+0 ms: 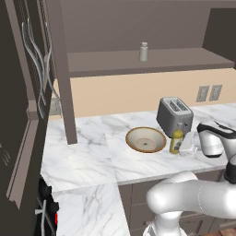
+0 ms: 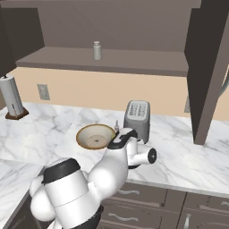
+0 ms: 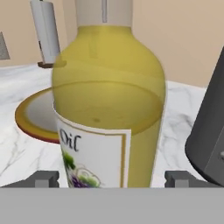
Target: Retrieve the bottle and the shaker from the cabinet and place them next to the mixing bowl on the counter. Then add garlic from the fridge to the mixing bowl.
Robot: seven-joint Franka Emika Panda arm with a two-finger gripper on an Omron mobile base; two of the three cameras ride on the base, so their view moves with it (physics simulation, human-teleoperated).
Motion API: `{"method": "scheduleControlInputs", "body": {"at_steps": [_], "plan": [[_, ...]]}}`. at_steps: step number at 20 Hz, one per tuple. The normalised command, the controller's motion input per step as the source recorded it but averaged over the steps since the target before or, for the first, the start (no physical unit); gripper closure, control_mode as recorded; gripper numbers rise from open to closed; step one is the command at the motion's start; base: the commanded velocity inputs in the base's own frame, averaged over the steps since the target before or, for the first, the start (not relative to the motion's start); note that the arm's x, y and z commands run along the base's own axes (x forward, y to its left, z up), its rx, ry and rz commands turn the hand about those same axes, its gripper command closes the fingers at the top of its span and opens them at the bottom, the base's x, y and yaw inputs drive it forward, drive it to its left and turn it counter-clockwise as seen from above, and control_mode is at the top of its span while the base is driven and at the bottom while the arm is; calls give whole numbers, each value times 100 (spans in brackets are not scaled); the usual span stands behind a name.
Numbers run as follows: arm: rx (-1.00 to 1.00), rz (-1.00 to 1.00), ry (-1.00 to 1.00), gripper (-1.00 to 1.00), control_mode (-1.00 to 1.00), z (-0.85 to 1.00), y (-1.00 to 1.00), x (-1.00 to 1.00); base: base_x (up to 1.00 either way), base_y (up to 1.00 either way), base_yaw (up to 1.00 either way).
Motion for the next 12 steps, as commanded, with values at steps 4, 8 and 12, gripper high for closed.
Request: {"method": "scheduleControlInputs", "body": {"at_steps": [4, 8, 12], "plan": [[0, 0, -1, -100, -100, 0, -3, -3, 0, 0, 0], [0, -3, -2, -100, -100, 0, -23, -2, 0, 0, 0], [0, -6, -4, -100, -100, 0, -22, 0, 0, 0, 0]]}}
